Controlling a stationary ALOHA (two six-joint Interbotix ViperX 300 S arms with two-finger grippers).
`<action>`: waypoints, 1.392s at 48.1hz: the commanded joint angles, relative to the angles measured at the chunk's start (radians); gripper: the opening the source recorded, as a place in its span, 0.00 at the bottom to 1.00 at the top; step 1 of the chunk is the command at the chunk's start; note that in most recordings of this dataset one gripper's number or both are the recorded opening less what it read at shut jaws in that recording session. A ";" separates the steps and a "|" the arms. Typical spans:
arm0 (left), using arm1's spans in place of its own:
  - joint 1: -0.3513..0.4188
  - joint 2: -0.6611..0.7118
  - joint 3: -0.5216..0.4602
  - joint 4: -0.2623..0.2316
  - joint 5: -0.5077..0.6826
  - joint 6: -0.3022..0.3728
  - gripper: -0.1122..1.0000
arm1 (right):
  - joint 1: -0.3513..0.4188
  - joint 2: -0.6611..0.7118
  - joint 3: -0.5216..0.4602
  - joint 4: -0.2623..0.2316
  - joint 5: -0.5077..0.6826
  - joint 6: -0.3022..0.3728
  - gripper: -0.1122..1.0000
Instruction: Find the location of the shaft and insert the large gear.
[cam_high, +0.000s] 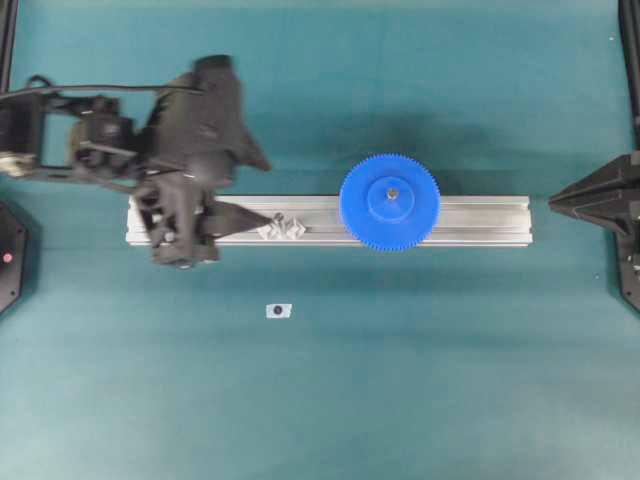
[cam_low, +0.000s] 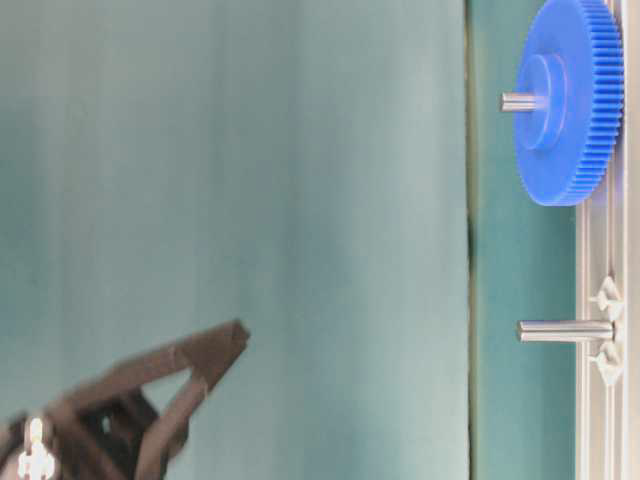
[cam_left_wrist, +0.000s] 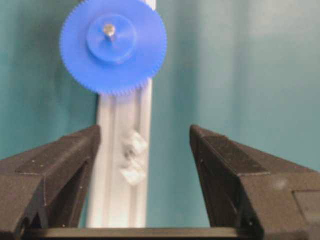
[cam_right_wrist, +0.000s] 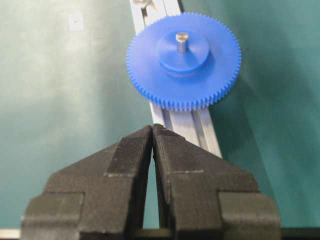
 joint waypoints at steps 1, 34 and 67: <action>0.003 -0.060 0.040 0.003 -0.071 -0.014 0.75 | -0.002 0.006 -0.011 0.002 -0.005 0.008 0.22; 0.055 -0.164 0.190 0.002 -0.150 -0.063 0.76 | -0.002 0.006 -0.011 0.000 -0.005 0.008 0.22; 0.057 -0.172 0.212 0.002 -0.149 -0.084 0.76 | -0.002 0.006 -0.014 0.002 -0.005 0.008 0.22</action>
